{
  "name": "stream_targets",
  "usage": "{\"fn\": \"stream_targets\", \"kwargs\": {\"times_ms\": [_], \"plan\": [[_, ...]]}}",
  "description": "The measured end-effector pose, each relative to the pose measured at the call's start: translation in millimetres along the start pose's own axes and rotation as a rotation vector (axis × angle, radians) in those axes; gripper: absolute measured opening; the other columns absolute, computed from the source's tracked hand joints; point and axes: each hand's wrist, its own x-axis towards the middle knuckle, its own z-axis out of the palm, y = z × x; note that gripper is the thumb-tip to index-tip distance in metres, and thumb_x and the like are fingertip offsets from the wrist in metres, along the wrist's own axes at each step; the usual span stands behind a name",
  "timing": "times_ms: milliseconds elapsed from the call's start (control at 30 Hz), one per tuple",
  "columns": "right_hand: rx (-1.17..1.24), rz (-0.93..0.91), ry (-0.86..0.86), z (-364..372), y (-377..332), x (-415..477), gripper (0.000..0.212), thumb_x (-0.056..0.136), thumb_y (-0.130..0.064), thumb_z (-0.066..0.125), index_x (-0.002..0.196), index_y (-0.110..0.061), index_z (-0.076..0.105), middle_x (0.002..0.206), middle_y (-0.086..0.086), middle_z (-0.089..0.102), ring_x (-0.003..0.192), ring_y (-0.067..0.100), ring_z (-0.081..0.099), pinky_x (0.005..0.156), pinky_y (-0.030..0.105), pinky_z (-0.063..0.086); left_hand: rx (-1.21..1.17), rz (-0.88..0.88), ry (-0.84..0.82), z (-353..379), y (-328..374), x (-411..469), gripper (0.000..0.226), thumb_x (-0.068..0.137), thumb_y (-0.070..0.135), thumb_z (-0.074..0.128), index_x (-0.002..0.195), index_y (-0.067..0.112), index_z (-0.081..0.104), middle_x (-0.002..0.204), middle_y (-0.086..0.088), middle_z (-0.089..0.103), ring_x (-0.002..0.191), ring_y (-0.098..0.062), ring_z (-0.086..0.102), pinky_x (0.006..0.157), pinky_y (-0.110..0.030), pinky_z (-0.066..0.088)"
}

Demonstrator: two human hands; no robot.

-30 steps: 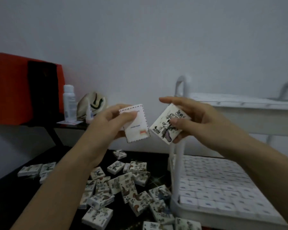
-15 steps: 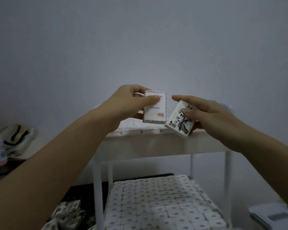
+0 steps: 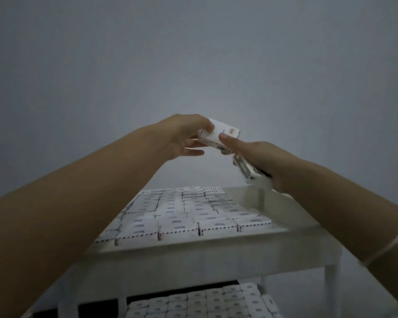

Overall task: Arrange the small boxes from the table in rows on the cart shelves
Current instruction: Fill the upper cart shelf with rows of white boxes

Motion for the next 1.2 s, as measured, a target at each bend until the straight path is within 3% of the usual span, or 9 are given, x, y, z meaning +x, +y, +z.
{"fn": "stream_targets", "kwargs": {"times_ms": [133,233,367,467,567,767,1000,1133,1200], "plan": [[0.253,0.064,0.074,-1,-7,46,0.047,0.071,-0.051,0.078,0.102,-0.016,0.070,0.114,0.008,0.069,0.078,0.017,0.058,0.084,0.033,0.052,0.075,-0.025,-0.024,-2,-4,26,0.009,0.091,0.014,0.060,0.100,0.013,0.062,0.098,-0.004,0.070,0.091,-0.016,0.066,0.088,-0.035,0.055],[0.276,0.057,0.098,0,-11,69,0.040,0.078,-0.041,0.076,0.106,-0.013,0.068,0.108,0.006,0.071,0.074,0.015,0.059,0.073,0.030,0.051,0.208,-0.010,-0.025,-6,-13,39,0.016,0.094,0.027,0.061,0.099,0.012,0.064,0.095,-0.003,0.072,0.092,-0.016,0.068,0.086,-0.035,0.056],[-0.195,-0.068,0.140,-2,-10,86,0.031,0.085,-0.037,0.071,0.098,-0.010,0.062,0.076,0.004,0.058,0.060,0.014,0.051,0.051,0.023,0.037,0.535,0.020,-0.039,-11,-36,56,0.039,0.102,0.037,0.041,0.108,0.004,0.061,0.097,-0.006,0.071,0.084,-0.019,0.067,0.078,-0.034,0.055],[-0.562,-0.171,0.065,1,-6,97,0.028,0.085,-0.037,0.071,0.103,-0.018,0.060,0.081,-0.002,0.058,0.068,0.012,0.055,0.056,0.025,0.041,0.962,0.044,-0.150,-11,-55,63,0.031,0.099,0.022,0.046,0.116,0.003,0.064,0.114,-0.007,0.068,0.101,-0.023,0.064,0.088,-0.036,0.052],[-0.767,-0.194,0.045,9,2,109,0.034,0.081,-0.041,0.073,0.106,-0.023,0.059,0.084,-0.006,0.058,0.072,0.010,0.056,0.061,0.026,0.042,1.186,0.091,-0.258,-6,-71,62,0.037,0.096,0.011,0.046,0.131,0.015,0.059,0.135,-0.001,0.058,0.124,-0.020,0.052,0.107,-0.031,0.040],[-0.910,-0.237,-0.045,20,19,123,0.037,0.080,-0.039,0.074,0.107,-0.025,0.053,0.109,-0.002,0.061,0.091,0.018,0.058,0.072,0.028,0.043,1.290,0.160,-0.375,7,-83,58,0.051,0.090,0.002,0.042,0.136,0.020,0.054,0.139,0.001,0.053,0.126,-0.019,0.049,0.107,-0.028,0.038],[-0.846,-0.259,-0.150,22,32,124,0.032,0.081,-0.034,0.075,0.107,-0.028,0.056,0.114,-0.001,0.063,0.099,0.019,0.060,0.086,0.033,0.050,1.318,0.164,-0.369,6,-77,51,0.055,0.089,0.001,0.038,0.130,0.030,0.060,0.135,0.002,0.055,0.120,-0.019,0.052,0.091,-0.022,0.039],[-0.767,-0.248,-0.224,24,30,122,0.038,0.082,-0.030,0.075,0.117,-0.024,0.060,0.110,0.000,0.066,0.081,0.014,0.058,0.071,0.026,0.048,1.358,0.168,-0.387,7,-72,45,0.057,0.089,0.001,0.036,0.131,0.033,0.059,0.135,0.002,0.052,0.120,-0.019,0.051,0.096,-0.026,0.040],[-0.747,-0.230,-0.254,27,32,121,0.039,0.082,-0.030,0.075,0.117,-0.024,0.060,0.110,0.000,0.066,0.080,0.013,0.058,0.072,0.026,0.047,1.379,0.162,-0.393,6,-71,43,0.059,0.089,0.000,0.035,0.132,0.035,0.057,0.138,0.003,0.050,0.122,-0.019,0.050,0.098,-0.027,0.040]]}}
